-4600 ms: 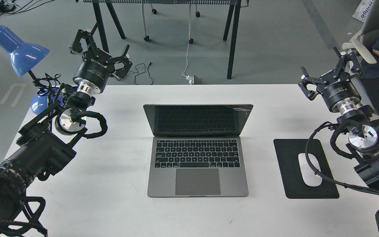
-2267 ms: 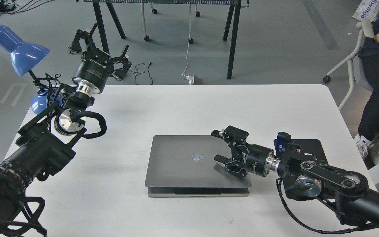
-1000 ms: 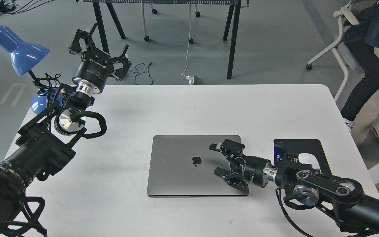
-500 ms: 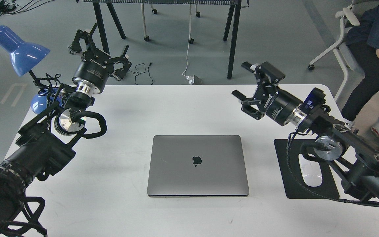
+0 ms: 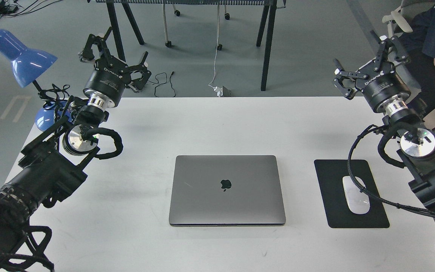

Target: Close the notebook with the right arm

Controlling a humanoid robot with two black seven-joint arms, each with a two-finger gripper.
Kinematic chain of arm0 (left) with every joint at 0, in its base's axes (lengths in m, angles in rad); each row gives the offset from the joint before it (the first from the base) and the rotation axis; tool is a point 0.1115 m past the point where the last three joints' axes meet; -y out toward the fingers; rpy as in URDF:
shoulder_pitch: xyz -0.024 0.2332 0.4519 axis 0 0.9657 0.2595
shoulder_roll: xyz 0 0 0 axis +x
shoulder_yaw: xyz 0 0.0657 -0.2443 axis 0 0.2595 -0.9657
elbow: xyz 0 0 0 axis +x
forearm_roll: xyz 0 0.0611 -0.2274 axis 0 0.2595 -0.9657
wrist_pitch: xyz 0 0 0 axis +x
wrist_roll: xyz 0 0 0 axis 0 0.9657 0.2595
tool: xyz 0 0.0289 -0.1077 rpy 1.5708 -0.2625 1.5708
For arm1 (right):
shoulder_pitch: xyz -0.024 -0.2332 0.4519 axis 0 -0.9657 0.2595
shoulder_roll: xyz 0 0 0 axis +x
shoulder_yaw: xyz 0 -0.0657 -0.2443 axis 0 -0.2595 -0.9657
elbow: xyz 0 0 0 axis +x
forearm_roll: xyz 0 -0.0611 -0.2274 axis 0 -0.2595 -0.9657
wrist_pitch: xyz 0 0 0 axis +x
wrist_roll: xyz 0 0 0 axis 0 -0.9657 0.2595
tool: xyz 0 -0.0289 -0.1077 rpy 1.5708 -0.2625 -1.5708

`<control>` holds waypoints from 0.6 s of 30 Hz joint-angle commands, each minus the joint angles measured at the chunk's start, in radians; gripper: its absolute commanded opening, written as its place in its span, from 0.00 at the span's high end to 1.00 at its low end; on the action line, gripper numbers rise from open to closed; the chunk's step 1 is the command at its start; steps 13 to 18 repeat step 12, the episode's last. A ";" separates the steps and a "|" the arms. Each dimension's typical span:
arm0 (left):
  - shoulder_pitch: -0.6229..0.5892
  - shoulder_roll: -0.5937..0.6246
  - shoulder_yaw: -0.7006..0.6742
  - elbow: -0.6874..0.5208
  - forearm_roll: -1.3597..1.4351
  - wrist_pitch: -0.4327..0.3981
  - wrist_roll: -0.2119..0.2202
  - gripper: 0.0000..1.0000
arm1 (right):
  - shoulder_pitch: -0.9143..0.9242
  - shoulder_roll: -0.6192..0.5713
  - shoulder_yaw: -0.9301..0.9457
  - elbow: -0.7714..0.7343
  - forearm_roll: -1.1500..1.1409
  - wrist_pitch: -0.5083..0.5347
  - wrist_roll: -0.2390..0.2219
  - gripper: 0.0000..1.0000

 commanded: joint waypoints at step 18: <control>0.000 0.000 -0.002 0.000 -0.002 0.000 0.000 0.00 | 0.073 0.037 0.024 -0.155 0.038 0.009 0.005 0.00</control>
